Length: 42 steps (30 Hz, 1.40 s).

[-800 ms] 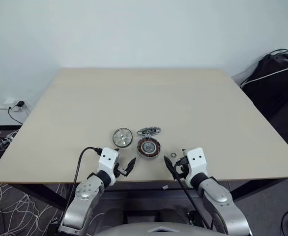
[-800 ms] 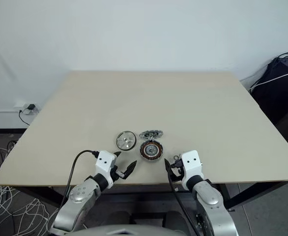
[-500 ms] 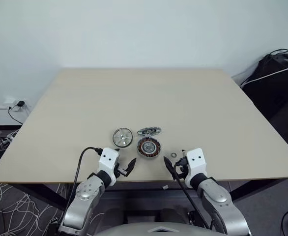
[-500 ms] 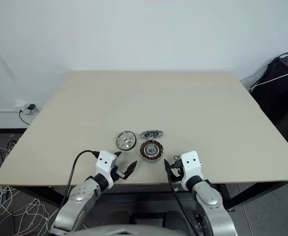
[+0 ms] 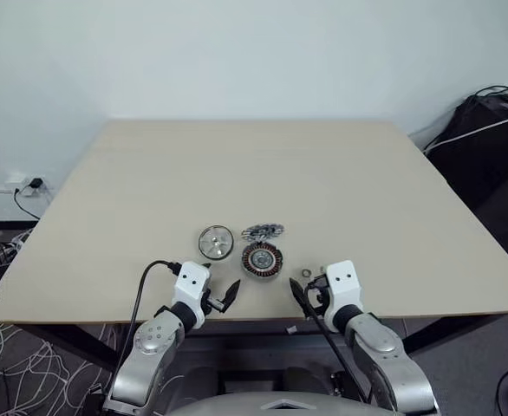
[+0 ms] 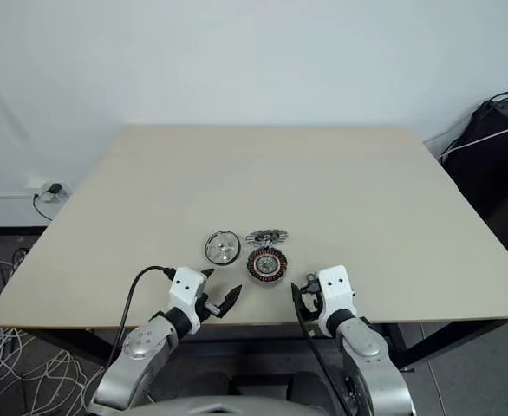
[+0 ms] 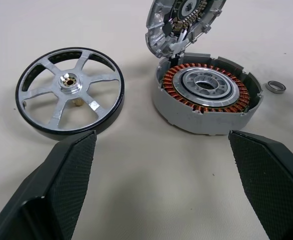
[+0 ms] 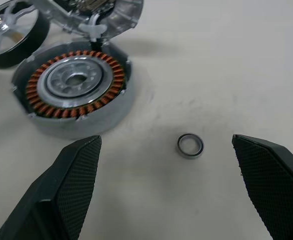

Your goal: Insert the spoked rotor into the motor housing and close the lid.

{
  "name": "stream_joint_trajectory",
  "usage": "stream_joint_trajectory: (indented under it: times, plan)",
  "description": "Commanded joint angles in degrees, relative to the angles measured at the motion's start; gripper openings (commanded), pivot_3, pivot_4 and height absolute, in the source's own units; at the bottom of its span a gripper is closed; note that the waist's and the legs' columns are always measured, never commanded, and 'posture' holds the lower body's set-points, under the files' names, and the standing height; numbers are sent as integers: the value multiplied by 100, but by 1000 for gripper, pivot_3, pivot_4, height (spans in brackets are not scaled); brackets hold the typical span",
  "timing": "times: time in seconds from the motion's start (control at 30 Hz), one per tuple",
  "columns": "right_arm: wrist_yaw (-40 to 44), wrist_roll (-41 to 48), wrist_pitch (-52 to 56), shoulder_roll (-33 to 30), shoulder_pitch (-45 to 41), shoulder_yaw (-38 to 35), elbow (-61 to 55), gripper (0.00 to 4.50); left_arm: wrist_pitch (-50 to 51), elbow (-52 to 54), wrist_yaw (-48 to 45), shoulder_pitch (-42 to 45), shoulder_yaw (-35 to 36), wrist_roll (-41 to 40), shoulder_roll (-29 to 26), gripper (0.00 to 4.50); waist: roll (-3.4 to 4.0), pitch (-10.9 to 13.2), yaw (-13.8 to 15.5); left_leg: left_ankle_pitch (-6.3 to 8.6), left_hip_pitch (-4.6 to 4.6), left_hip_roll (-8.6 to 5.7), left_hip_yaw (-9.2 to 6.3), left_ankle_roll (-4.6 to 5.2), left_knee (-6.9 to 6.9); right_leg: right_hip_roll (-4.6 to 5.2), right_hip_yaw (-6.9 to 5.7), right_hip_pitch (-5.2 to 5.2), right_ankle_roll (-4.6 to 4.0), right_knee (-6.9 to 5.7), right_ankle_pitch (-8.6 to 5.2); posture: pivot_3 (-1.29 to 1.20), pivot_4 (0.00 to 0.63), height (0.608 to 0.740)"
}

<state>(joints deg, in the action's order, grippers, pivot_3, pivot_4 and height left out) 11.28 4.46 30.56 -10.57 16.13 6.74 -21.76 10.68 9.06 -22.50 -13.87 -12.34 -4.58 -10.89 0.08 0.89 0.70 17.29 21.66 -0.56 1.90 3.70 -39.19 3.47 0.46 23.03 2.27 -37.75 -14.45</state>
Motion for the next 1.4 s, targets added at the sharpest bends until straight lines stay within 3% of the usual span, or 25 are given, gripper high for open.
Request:
stream_joint_trajectory:
  times: [0.03,0.67,0.8,1.1,1.4]
  plan:
    - [-188,-72,-43,105,-271,-121,222,4500,-153,35,7,79,-34,19,28,4476,1,1,1,0,0,0,0,0,0,0,0,0,0,0,0,0,0,740]
    - [-268,-7,-625,424,-980,-316,1788,4500,-526,-362,-11,127,19,23,38,4476,7,3,-8,0,1,0,0,0,3,1,1,2,-3,0,1,0,0,740]
    - [-261,6,-634,450,-939,-373,1830,3596,-525,-342,-11,113,15,25,33,4500,6,2,-15,0,1,0,0,0,2,4,1,0,-3,0,1,0,0,740]
    - [-248,15,-612,480,-848,-478,1691,722,-532,-369,-14,135,24,25,25,4500,9,0,-30,1,2,0,0,-1,10,4,2,7,-10,0,-3,0,0,740]
    - [-131,-84,-555,441,-1026,-203,977,690,-523,-379,-17,155,20,32,20,4500,19,3,-79,1,8,0,0,-3,10,6,3,14,-10,-3,-3,0,0,740]
